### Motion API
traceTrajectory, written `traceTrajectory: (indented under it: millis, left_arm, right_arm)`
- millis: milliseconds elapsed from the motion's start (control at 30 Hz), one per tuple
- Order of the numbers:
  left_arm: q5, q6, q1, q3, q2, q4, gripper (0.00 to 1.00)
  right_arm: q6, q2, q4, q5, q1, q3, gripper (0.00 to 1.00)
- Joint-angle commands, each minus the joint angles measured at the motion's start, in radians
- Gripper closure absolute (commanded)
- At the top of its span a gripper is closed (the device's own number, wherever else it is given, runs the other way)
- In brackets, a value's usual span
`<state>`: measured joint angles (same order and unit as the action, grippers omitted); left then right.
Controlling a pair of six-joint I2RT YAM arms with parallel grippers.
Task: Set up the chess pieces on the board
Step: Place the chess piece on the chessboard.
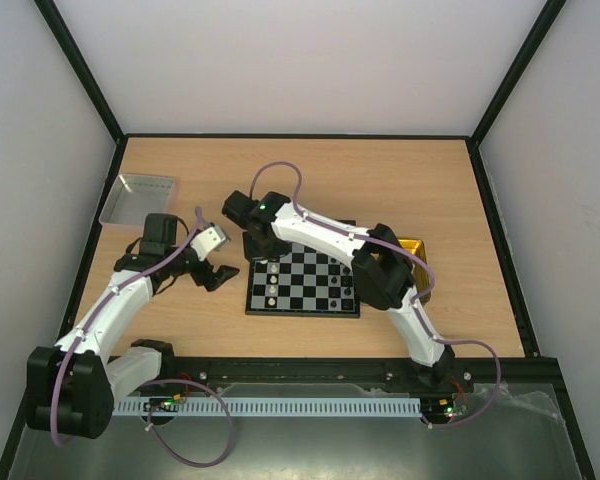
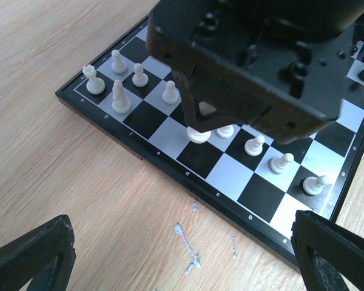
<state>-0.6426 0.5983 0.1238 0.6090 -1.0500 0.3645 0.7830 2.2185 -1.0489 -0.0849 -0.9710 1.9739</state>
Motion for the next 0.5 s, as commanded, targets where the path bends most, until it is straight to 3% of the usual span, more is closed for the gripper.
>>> traceTrajectory:
  millis: [0,467]
  left_arm:
    - [-0.035,0.011,-0.006,-0.018,-0.002,-0.005,0.03]
    - [-0.050,0.018,-0.010,-0.020,0.000,0.003,0.03]
  right_arm:
    - [-0.014,0.047,-0.009,0.003,-0.008,0.032,0.98]
    - [-0.026,0.114,-0.031,0.022,-0.005,0.125,0.98]
